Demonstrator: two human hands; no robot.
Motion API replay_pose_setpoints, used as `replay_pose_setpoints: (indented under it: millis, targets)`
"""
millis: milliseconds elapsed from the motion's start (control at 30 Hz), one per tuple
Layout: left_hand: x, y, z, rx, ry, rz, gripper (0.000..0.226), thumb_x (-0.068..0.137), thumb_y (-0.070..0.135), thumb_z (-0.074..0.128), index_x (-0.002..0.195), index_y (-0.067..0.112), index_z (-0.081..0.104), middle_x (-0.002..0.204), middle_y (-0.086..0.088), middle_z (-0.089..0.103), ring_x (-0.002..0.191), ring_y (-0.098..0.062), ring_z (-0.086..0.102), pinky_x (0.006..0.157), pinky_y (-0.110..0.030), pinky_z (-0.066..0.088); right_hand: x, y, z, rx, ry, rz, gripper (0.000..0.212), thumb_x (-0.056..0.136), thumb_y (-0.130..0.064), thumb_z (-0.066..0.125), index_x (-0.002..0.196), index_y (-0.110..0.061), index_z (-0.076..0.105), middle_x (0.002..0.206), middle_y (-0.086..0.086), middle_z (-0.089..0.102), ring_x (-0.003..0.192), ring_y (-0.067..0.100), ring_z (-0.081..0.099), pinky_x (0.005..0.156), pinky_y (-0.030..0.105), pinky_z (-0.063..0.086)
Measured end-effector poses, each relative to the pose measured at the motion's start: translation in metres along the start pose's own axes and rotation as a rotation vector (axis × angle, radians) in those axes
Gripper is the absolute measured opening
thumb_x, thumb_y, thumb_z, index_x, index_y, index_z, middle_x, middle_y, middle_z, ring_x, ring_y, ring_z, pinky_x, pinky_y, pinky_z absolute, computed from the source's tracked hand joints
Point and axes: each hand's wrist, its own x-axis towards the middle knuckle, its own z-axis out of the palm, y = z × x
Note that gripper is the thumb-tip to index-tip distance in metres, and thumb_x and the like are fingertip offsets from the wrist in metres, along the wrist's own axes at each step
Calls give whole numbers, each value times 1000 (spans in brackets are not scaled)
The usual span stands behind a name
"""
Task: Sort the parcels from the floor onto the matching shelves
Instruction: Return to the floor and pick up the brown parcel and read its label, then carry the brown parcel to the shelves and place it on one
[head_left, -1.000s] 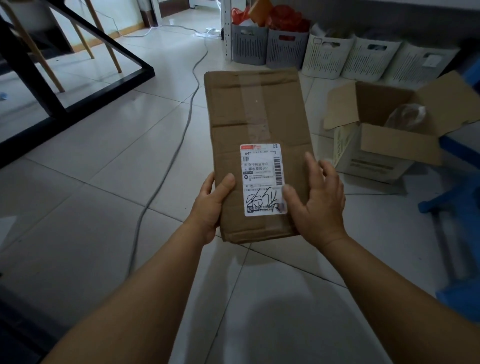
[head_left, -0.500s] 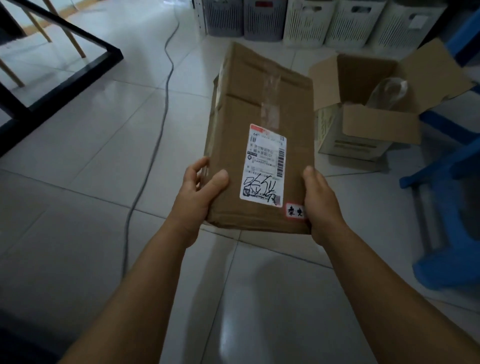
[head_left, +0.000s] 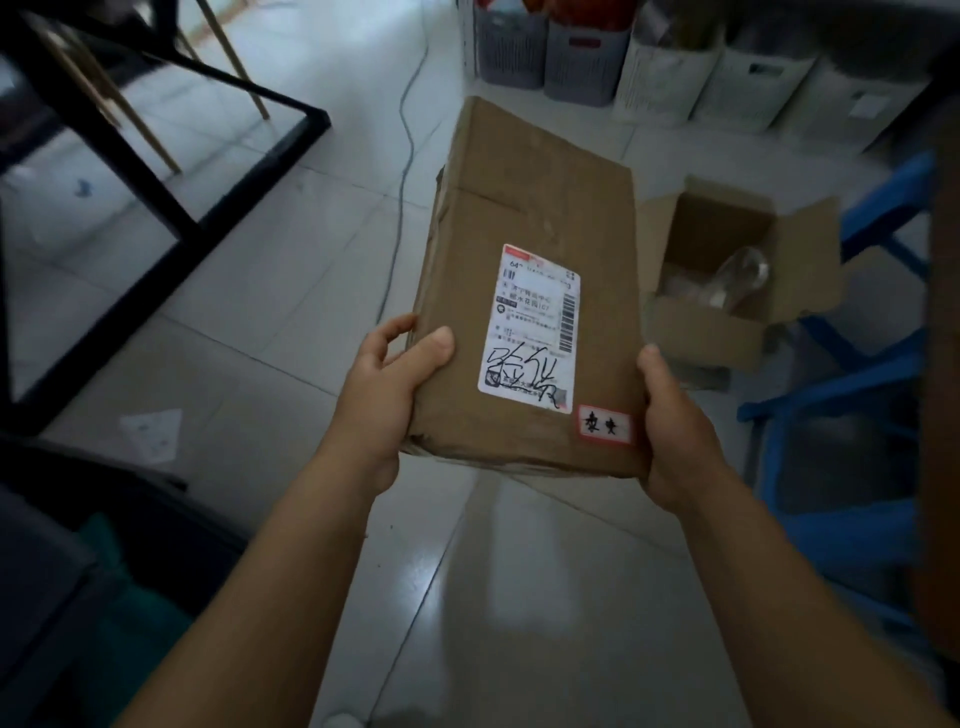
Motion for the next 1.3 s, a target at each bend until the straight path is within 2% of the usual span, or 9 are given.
replay_pose_setpoints:
  millis: [200,300,533,667,767,867,1033,1133,1300]
  targets:
    - [-92,116,38,-134,30,71,66,74,31,78,135,22,54,88,8,80,72,-9,78,60,-28,61,-92,-138,-11,130,-149,-27,39,99,-46,40,108,-22,68,104,8,76,86,24,74,83,46,57]
    - [-139,169,49,-186,92,94,53,87,27,75,136,22,54,80,10,79,64,-5,76,56,-25,58,-136,-196,-7,119,-207,-44,36,97,-45,45,106,-21,70,102,9,77,90,27,72,92,52,52]
    - [-239,277,51,-191,146,181,77,70,56,76,137,21,59,119,-5,77,101,-21,75,73,-33,57,-220,-296,26,19,-289,-75,39,92,-46,51,111,-19,71,100,8,77,90,27,73,94,49,52]
    - [-300,312,38,-118,130,289,79,70,64,70,138,25,60,122,0,77,110,-20,73,84,-38,58,-270,-323,39,53,-346,-107,36,90,-41,52,111,-17,71,101,9,77,91,27,73,94,50,52]
    - [-347,331,27,-51,142,370,96,61,69,69,146,29,51,129,1,73,116,-23,71,99,-50,55,-316,-340,44,66,-433,-144,33,92,-36,50,107,-15,70,97,9,78,78,23,75,81,42,58]
    - [-398,346,15,-83,202,430,81,73,61,70,144,27,53,129,-2,73,118,-28,69,102,-56,53,-365,-356,49,68,-510,-191,32,93,-31,47,106,-13,70,98,11,77,76,24,74,75,40,58]
    - [-471,375,3,-168,342,443,41,93,44,61,129,24,64,114,-1,77,92,-21,73,70,-35,61,-434,-377,62,58,-696,-233,37,94,-28,43,108,-10,72,104,14,76,84,27,72,90,43,52]
    - [-510,386,-1,-230,444,486,42,90,47,63,126,27,67,118,-2,77,102,-25,72,80,-39,57,-470,-390,71,61,-853,-272,37,94,-29,45,88,-14,78,102,12,76,82,25,72,87,40,54]
    - [-570,393,0,-352,559,588,30,95,41,58,116,25,71,107,-2,78,91,-22,70,77,-37,55,-520,-406,80,32,-1055,-353,40,92,-39,51,115,-15,72,110,8,74,90,22,72,78,34,55]
